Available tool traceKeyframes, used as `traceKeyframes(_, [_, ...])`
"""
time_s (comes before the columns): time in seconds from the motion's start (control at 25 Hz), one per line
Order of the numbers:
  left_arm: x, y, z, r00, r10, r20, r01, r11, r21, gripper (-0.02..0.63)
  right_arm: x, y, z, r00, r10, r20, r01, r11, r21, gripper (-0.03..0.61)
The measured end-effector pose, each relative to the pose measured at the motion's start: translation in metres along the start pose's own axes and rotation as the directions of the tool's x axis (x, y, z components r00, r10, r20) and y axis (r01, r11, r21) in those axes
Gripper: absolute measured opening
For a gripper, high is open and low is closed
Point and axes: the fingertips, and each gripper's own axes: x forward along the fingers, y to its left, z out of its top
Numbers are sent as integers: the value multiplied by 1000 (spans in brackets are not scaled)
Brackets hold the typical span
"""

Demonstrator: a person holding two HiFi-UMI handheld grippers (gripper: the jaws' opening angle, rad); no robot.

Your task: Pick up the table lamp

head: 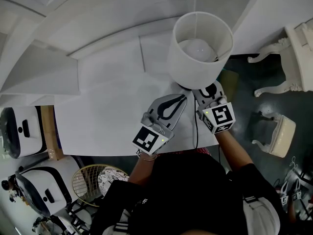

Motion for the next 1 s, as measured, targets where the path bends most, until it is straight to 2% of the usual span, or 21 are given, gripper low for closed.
traceKeyframes(0.64, [-16,17,-10,999,22,-25,-23,1000,-20,14,31,-12,-6,999,-40,1,40,999,-22,106])
traceKeyframes(1.0, [-29,29,-11,998,60,-18,-61,998,-36,14,47,-14,-7,998,-56,2,57,998,-33,105])
